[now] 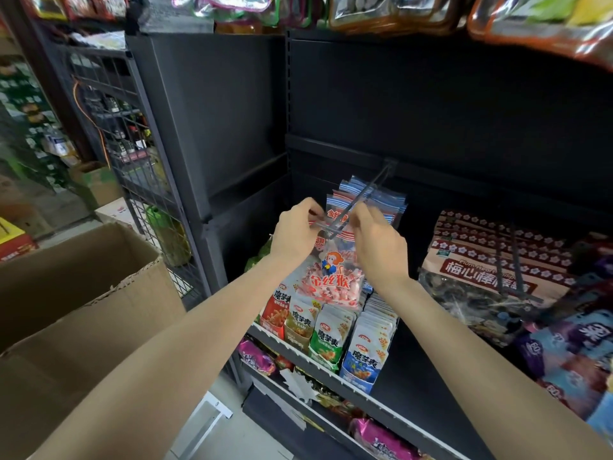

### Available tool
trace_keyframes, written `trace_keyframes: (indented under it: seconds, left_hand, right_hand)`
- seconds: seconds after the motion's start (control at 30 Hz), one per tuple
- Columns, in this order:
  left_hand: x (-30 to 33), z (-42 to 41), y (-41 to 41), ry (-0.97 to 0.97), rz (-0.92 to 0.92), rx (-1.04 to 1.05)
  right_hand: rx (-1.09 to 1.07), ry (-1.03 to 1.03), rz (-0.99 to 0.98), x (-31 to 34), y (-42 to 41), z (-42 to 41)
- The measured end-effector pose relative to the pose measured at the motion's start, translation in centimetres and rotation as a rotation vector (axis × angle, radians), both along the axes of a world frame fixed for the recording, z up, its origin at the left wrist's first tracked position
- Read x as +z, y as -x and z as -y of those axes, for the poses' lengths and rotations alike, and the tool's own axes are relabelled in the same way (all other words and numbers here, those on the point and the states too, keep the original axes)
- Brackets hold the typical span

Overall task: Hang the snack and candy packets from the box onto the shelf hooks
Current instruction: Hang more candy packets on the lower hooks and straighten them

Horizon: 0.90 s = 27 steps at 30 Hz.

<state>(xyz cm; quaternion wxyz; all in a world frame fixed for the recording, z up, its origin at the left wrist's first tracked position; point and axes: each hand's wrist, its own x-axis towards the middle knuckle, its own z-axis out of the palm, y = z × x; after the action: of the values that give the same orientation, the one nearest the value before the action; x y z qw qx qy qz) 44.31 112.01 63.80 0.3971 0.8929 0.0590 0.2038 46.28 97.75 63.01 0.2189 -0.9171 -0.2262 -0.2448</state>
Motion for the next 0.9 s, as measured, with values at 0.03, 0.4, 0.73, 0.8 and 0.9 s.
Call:
trace_keyframes:
  seconds: [0.03, 0.4, 0.73, 0.8, 0.9]
  left_hand:
    - [0.1, 0.1, -0.3, -0.054, 0.028, -0.048]
    - [1.1, 1.0, -3.8, -0.439, -0.01, -0.064]
    - [-1.4, -1.7, -0.1, -0.578, 0.151, 0.009]
    - [-2.1, -3.4, 0.9, -0.562, 0.119, 0.048]
    - [-3.0, -7.2, 3.3, -0.493, 0.056, 0.126]
  right_hand:
    - [-0.022, 0.032, 0.001, -0.1, -0.4, 0.0]
    - [-0.122, 0.004, 0.099, 0.0, -2.7, 0.8]
    - [0.165, -0.077, -0.353, -4.1, 0.4, -1.4]
    - [0.243, -0.043, -0.393, -4.5, 0.9, -3.4]
    - [0.335, -0.049, -0.398, -4.6, 1.9, -7.6]
